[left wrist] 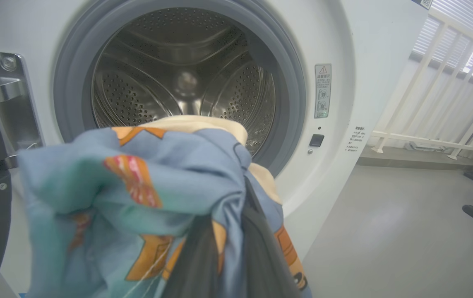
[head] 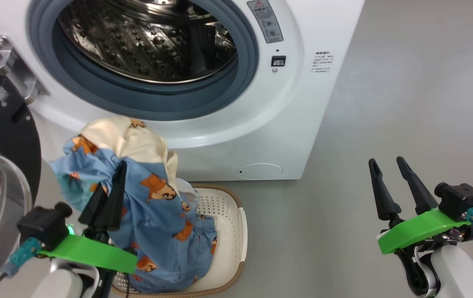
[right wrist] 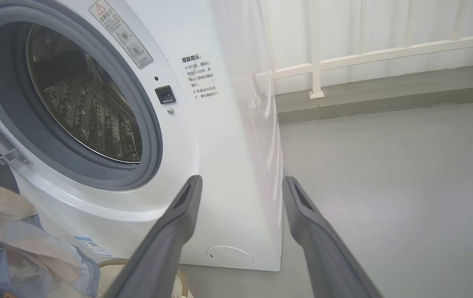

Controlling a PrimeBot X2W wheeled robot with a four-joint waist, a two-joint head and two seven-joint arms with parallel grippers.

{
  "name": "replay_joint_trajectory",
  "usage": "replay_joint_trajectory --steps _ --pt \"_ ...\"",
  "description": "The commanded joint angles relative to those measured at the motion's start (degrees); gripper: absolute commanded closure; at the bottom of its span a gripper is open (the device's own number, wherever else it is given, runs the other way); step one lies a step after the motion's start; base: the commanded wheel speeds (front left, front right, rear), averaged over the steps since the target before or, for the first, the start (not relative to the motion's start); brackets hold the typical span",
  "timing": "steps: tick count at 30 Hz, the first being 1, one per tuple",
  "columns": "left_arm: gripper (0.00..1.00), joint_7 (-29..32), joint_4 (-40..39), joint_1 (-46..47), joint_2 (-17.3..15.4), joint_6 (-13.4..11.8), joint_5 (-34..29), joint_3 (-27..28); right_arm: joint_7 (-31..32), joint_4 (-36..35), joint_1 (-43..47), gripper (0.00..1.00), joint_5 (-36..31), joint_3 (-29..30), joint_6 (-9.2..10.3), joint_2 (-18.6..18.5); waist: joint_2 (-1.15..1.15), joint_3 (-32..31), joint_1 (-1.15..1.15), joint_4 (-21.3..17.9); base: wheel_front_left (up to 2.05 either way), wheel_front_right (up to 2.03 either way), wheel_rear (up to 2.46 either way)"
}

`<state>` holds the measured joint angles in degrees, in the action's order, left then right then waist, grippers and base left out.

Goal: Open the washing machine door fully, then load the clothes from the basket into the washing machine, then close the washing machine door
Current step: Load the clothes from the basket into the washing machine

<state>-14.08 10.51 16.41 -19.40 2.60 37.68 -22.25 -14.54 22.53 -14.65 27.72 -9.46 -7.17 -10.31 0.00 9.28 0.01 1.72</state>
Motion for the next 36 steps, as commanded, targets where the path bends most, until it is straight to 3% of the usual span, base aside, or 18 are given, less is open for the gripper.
replay_joint_trajectory --steps 1,13,23,36 --pt "1.0 0.0 -1.73 3.35 -2.1 -0.45 -0.84 1.99 -0.46 -1.58 -0.65 0.0 -0.64 -1.49 -0.32 -0.35 0.0 0.82 -0.01 -0.83 0.0 0.0 0.0" --pt "1.0 1.53 6.66 16.0 -2.87 1.38 -2.94 1.03 -0.46 -4.22 -2.76 0.0 -3.91 -2.33 -0.32 1.38 0.0 6.88 -0.01 -5.15 0.0 0.0 0.0" --pt "1.0 0.46 21.92 32.95 -2.53 4.03 -3.62 0.22 -0.46 -7.55 -4.69 0.0 -7.07 -1.94 -0.32 3.45 0.0 16.07 -0.01 -8.95 0.0 0.0 0.0" --pt "1.0 -0.34 35.51 54.48 -6.53 4.87 -1.62 -4.25 -0.46 -10.77 -6.64 0.0 -9.63 -1.73 -0.32 6.59 0.0 28.32 -0.01 -13.91 0.0 0.0 0.0"
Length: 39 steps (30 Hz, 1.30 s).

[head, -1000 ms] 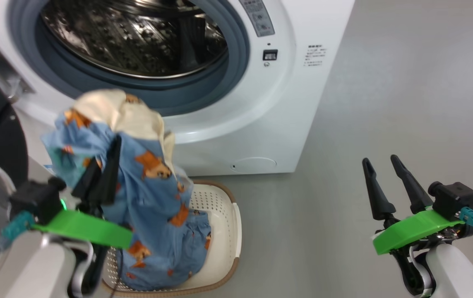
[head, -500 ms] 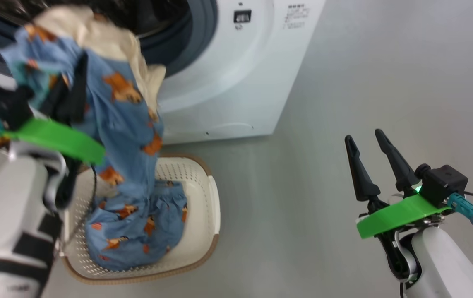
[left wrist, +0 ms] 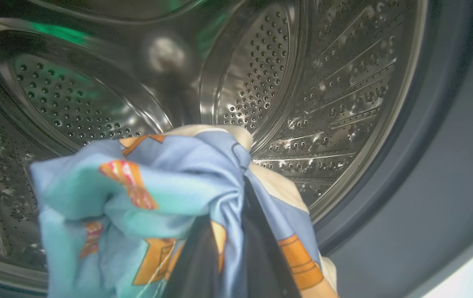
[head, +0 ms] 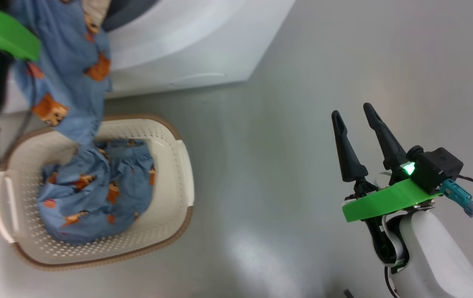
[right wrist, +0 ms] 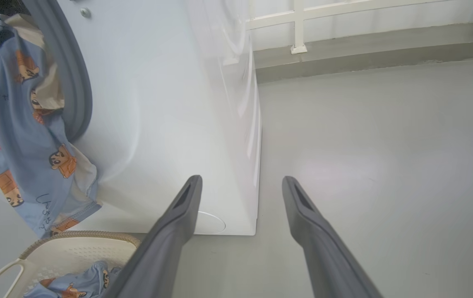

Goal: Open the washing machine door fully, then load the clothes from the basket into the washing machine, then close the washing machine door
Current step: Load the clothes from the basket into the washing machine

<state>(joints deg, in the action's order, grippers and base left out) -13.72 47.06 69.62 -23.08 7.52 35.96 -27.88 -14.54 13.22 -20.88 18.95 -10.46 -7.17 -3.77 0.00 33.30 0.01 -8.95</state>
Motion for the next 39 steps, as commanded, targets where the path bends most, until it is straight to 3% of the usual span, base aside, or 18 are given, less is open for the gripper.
replay_joint_trajectory --steps 1,8,16,19,20,21,22,23,31,39 --pt "1.0 -0.72 -0.23 2.66 -3.49 -0.05 0.32 0.72 -0.46 -1.66 -0.49 0.0 -0.94 -0.79 -0.32 0.21 0.0 4.99 -0.01 -3.71 0.0 0.0 0.0" --pt "1.0 -1.17 4.89 12.83 -6.2 -0.25 -2.35 -2.41 -0.46 -2.94 0.36 0.0 -0.84 -0.8 -0.32 0.83 0.0 8.51 -0.01 -6.45 0.0 0.0 0.0" --pt "1.0 -1.26 -5.92 16.45 -8.19 -5.6 -9.44 7.58 -0.46 -4.39 1.02 0.0 1.12 -1.76 -0.32 0.88 0.0 10.13 -0.01 -8.2 0.0 0.0 0.0" --pt "1.0 -1.27 -8.16 14.82 -8.02 -6.3 -12.53 10.29 -0.46 -4.37 0.87 0.0 1.52 -2.09 -0.32 0.88 0.0 10.01 -0.01 -8.35 0.0 0.0 0.0" --pt "0.83 -1.27 -8.02 14.16 -7.7 -6.19 -13.3 10.68 -0.46 -4.28 0.84 0.0 1.68 -2.32 -0.32 0.89 0.0 9.83 -0.01 -8.34 0.0 0.0 0.0" --pt "0.83 -1.27 -8.02 14.16 -7.7 -6.19 -13.3 10.68 -0.46 -4.28 0.84 0.0 1.68 -2.32 -0.32 0.89 0.0 9.83 -0.01 -8.34 0.0 0.0 0.0" --pt "0.54 -1.27 -7.35 13.54 -7.29 -6.02 -13.79 10.94 -0.46 -4.14 0.83 0.0 1.79 -2.51 -0.32 0.89 0.0 9.65 -0.01 -8.31 0.0 0.0 0.0" --pt "0.0 -1.27 -6.04 12.99 -6.88 -5.52 -14.14 10.85 -0.46 -3.98 0.81 0.0 1.91 -2.69 -0.32 0.89 0.0 9.44 -0.01 -8.26 0.0 0.0 0.0" --pt "0.0 3.3 9.95 13.61 -4.28 -2.12 -15.57 6.25 -0.46 -2.91 0.31 0.0 2.33 -2.92 -0.32 0.89 0.0 7.57 -0.01 -7.74 0.0 0.0 0.0" --pt "0.0 1.09 16.53 13.35 -2.83 -0.67 -14.32 4.87 -0.46 -1.75 -0.4 0.0 2.63 -3.31 -0.32 0.89 0.0 4.47 -0.01 -6.95 0.0 0.0 0.0"
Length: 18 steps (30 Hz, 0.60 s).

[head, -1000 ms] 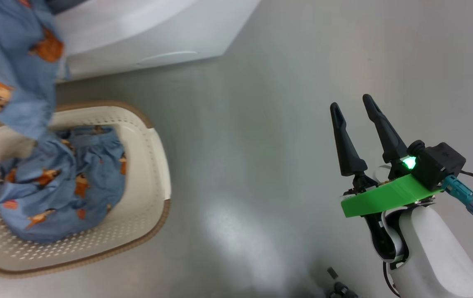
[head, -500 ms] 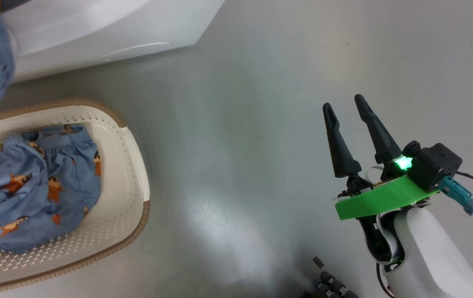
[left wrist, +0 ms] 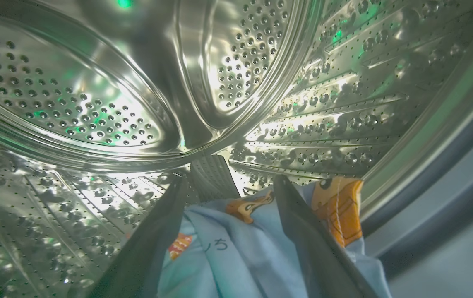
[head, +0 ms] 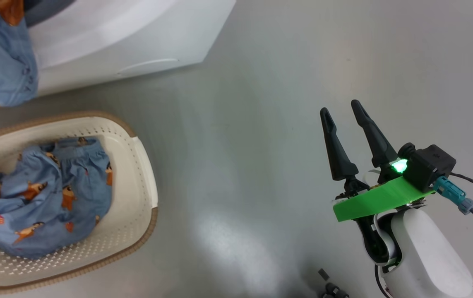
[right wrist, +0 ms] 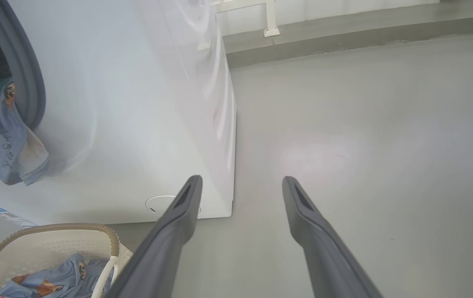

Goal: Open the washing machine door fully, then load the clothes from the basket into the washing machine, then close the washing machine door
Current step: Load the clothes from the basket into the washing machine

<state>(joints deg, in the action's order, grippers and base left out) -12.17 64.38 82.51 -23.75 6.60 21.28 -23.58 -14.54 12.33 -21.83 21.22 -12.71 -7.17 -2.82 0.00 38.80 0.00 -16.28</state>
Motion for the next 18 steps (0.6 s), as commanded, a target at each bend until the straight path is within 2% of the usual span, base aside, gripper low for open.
replay_joint_trajectory --steps 1,10,18 --pt "0.0 -0.8 -0.31 0.18 -1.96 0.34 0.59 0.49 -0.46 -0.71 0.49 0.0 0.33 -1.04 -0.32 -0.06 0.0 -1.56 0.0 0.52 0.0 0.0 0.0" --pt "0.0 -2.76 -1.35 -5.07 -0.28 0.81 3.33 0.72 -0.46 0.53 -0.12 0.0 -0.02 -0.2 -0.32 -0.06 0.0 -6.43 0.0 2.92 0.0 0.0 0.0" --pt "0.0 -2.82 -10.72 -16.28 -1.4 0.87 6.16 3.17 -0.46 2.09 0.11 0.0 0.11 -0.4 -0.32 -0.06 0.0 -12.58 0.0 4.97 0.0 0.0 0.0"
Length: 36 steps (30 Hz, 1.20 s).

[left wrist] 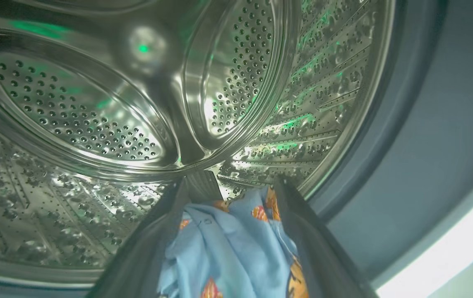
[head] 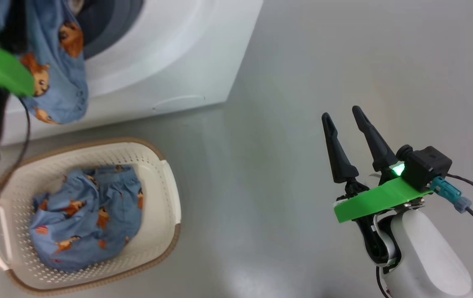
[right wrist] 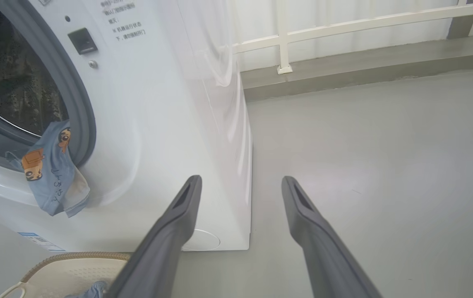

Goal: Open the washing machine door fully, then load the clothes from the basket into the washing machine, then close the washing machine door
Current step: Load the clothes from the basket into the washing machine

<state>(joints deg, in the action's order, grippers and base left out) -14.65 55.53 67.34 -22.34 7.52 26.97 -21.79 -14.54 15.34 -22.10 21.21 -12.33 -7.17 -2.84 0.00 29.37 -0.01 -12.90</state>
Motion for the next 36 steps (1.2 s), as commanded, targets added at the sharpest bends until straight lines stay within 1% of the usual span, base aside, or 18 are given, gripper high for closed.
replay_joint_trajectory --steps 1,7,8,9,10,13,22,31,36 --pt "0.0 -0.33 -3.24 -2.82 -3.02 -0.05 0.65 1.66 -0.46 -0.64 0.55 0.0 0.09 -0.74 -0.32 -0.04 0.0 -3.97 0.01 1.89 0.0 0.0 0.0" --pt "0.0 -0.34 -11.03 -12.76 -2.78 -0.04 1.19 4.33 -0.46 0.69 1.72 0.0 0.22 0.24 -0.32 -0.45 0.0 -8.37 0.01 4.16 0.0 0.0 0.0" --pt "0.0 -0.34 -11.03 -12.76 -2.78 -0.04 1.19 4.33 -0.46 0.69 1.72 0.0 0.22 0.24 -0.32 -0.45 0.0 -8.37 0.01 4.16 0.0 0.0 0.0" --pt "0.0 -0.34 -13.41 -16.03 -2.21 -0.04 0.98 5.27 -0.46 0.93 2.1 0.0 0.4 0.47 -0.32 -0.91 0.0 -9.73 0.01 4.99 0.0 0.0 0.0" --pt "0.0 -0.34 -13.41 -16.03 -2.21 -0.04 0.98 5.27 -0.46 0.93 2.1 0.0 0.4 0.47 -0.32 -0.91 0.0 -9.73 0.01 4.99 0.0 0.0 0.0" --pt "0.0 -0.34 -16.84 -20.77 -1.26 -0.07 0.63 6.78 -0.46 1.14 2.68 0.0 0.7 0.77 -0.32 -1.68 0.0 -11.59 0.01 6.13 0.0 0.0 0.0" --pt "0.0 -0.34 -26.92 -33.6 1.59 -1.4 -2.1 11.04 -0.46 1.2 4.41 0.0 1.6 1.71 -0.32 -3.64 0.0 -16.22 0.01 8.97 0.0 0.0 0.0" --pt "0.0 -0.35 -35.04 -44.47 3.72 -1.97 -4.07 16.09 -0.46 0.96 6.08 0.0 2.22 1.56 -0.32 -5.22 0.0 -19.6 0.01 10.51 0.0 0.0 0.0" --pt "0.0 -0.35 -38.72 -50.29 5.58 -2.18 -4.91 18.55 -0.46 0.26 7.18 0.0 1.99 1.86 -0.32 -6.15 0.0 -21.0 0.01 11.12 0.0 0.0 0.0"
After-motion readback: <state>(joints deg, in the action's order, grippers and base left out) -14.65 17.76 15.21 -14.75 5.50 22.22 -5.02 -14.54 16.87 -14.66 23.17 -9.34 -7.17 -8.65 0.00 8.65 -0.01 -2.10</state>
